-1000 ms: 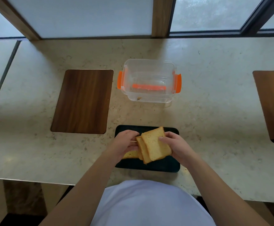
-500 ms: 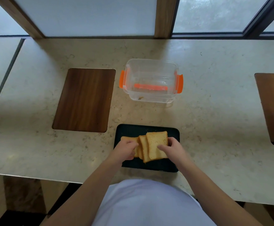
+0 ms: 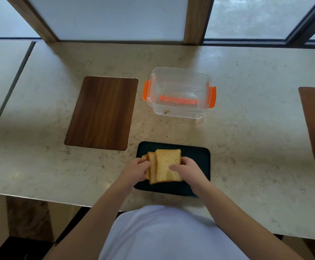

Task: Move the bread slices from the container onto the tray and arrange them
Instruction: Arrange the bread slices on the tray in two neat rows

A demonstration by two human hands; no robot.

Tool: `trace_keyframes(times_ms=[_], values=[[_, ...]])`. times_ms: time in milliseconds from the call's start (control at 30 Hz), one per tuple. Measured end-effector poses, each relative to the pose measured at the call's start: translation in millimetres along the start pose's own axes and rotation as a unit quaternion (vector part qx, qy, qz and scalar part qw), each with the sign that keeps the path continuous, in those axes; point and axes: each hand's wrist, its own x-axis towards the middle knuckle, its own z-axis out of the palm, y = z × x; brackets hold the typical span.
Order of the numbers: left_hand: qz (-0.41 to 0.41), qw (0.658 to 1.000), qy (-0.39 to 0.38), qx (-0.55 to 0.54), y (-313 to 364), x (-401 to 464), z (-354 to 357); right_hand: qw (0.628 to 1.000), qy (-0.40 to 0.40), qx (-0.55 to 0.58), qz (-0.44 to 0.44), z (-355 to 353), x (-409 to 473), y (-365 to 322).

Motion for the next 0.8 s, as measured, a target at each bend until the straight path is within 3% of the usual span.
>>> trace_keyframes(times_ms=[233,467,633,733,800], values=[[-0.01,1.0,0.016,-0.019,-3.8,3.3,-29.9,0.999,-0.031,-0.022,0.008,31.2,10.2,-8.2],[0.007,1.0,0.026,0.016,-12.0,10.4,-29.5,0.998,0.005,-0.055,0.002,32.0,12.8,-2.8],[0.102,0.971,0.128,0.176,-10.9,10.8,-14.9,0.999,0.018,-0.047,-0.006,27.5,9.7,4.4],[0.156,0.958,0.136,0.198,-9.5,9.6,-7.5,1.0,-0.004,-0.001,-0.004,20.3,5.9,8.4],[0.149,0.961,0.133,0.19,-11.0,8.7,-7.6,0.999,-0.016,0.048,0.009,13.9,4.2,10.0]])
